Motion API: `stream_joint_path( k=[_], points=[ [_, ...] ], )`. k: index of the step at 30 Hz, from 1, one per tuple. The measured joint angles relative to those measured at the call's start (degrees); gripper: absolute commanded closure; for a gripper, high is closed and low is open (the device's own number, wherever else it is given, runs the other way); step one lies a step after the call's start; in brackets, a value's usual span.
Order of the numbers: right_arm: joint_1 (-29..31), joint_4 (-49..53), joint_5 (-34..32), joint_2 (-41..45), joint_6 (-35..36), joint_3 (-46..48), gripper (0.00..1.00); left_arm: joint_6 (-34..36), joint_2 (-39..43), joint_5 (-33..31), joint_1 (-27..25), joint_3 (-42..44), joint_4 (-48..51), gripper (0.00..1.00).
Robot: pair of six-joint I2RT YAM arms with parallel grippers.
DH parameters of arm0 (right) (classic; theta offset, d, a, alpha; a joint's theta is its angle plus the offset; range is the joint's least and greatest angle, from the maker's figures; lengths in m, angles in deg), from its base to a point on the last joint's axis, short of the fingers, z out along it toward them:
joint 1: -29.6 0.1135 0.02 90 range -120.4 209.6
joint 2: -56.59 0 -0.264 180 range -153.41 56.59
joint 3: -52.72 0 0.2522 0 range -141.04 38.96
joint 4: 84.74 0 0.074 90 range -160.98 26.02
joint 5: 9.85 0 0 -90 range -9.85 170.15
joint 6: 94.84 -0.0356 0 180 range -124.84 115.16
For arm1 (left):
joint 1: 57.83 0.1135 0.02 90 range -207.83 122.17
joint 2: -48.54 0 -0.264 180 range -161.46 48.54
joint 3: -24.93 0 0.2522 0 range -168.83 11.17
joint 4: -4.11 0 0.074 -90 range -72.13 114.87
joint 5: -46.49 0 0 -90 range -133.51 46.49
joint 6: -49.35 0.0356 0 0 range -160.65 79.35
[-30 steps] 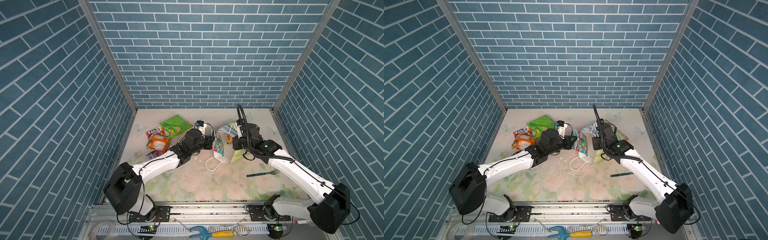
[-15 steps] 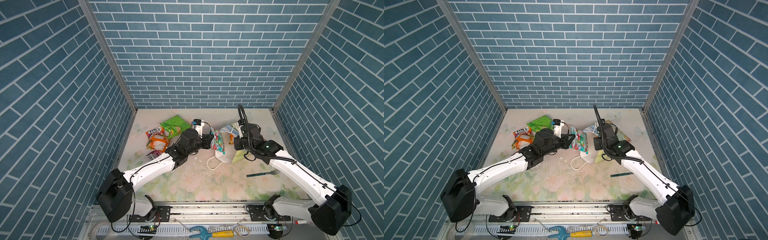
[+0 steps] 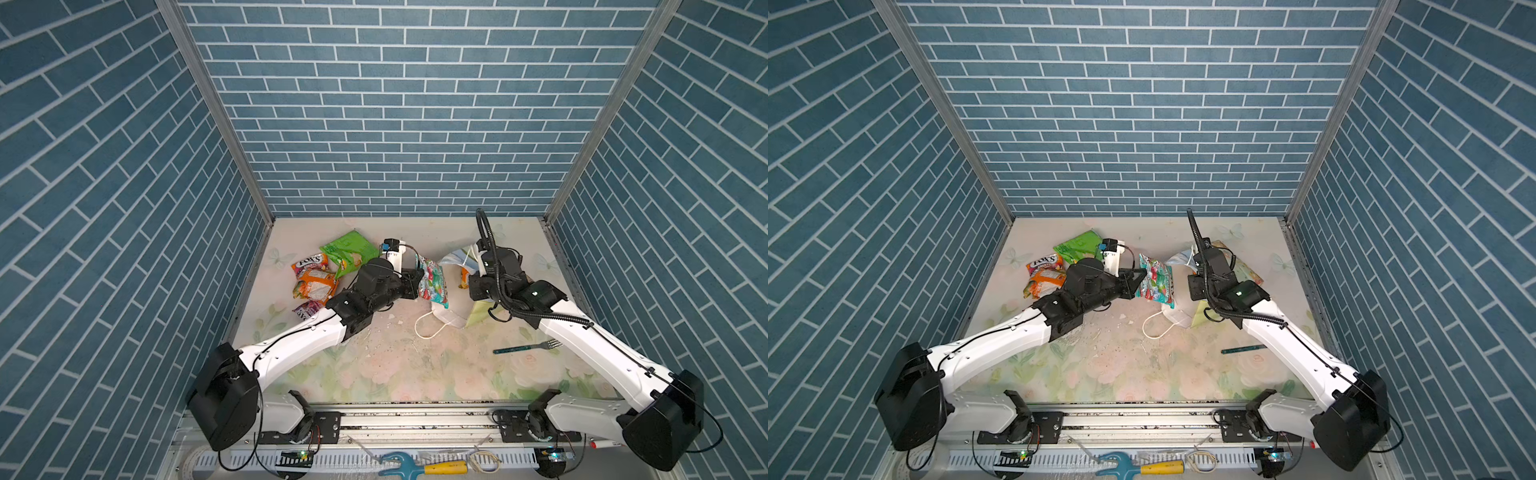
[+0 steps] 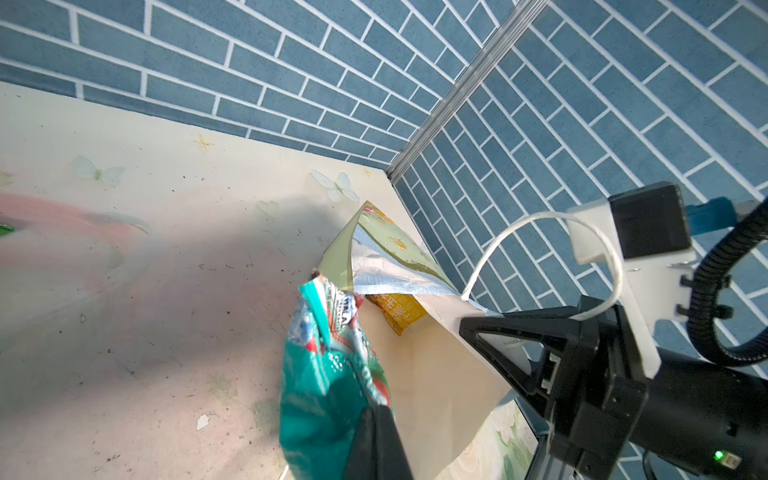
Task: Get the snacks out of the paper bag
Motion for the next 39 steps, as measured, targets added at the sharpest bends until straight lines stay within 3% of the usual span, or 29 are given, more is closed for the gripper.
stream_joint_path(
  k=[14, 31, 39],
  points=[
    [0.00, 1.95, -2.84, 0.00, 0.42, -0.55, 1.00, 0.72, 4.37, -0.96, 1.36, 1.42, 1.73, 1.00],
    [-0.28, 4.02, -3.98, -0.20, 1.49, -2.73, 1.00, 0.46, 6.40, -0.52, 8.79, 3.98, 2.60, 1.00],
    [-0.39, 5.05, -4.20, -1.31, 1.90, -5.38, 1.00, 0.57, 7.37, -2.03, 9.75, 4.72, 3.28, 1.00]
  ],
)
